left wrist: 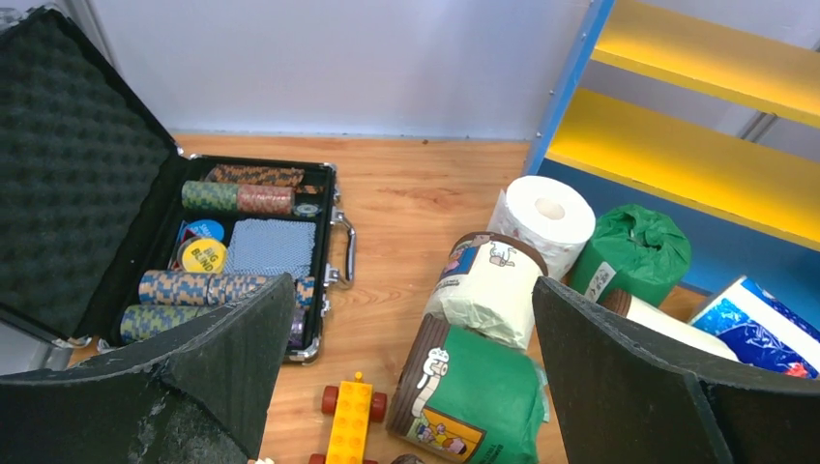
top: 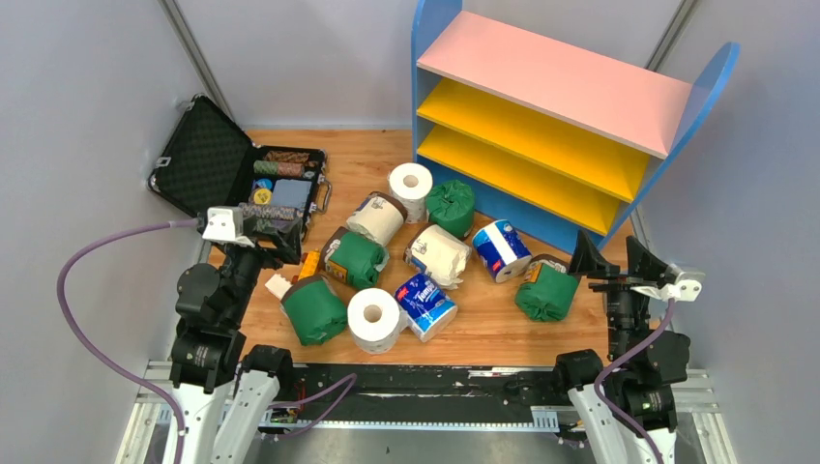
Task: Place and organize the paper towels onto the shelf
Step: Adjust the paper towel at the center of the board.
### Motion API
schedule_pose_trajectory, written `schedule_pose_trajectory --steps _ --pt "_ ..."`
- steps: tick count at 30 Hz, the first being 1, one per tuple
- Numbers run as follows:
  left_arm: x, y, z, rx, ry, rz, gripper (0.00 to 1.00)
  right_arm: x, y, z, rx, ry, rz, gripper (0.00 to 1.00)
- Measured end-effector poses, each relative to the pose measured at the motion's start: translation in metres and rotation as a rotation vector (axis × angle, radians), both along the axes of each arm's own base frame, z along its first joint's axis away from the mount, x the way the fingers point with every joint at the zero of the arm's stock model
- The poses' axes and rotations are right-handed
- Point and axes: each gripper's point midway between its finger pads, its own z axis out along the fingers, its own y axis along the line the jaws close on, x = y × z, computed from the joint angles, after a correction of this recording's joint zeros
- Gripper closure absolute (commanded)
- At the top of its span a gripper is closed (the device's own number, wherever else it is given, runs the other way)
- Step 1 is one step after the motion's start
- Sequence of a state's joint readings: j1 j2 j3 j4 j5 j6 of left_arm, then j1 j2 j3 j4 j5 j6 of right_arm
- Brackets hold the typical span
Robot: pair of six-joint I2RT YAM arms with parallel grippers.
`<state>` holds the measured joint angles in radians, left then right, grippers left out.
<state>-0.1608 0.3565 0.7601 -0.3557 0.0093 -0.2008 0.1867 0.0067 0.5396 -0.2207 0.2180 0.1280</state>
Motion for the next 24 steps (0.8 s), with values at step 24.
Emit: schedule_pose_trajectory --steps 24 --pt "-0.008 0.011 0.005 -0.010 -0.025 0.053 0.00 0.059 0.081 -0.041 -0.038 0.499 0.383 0.00"
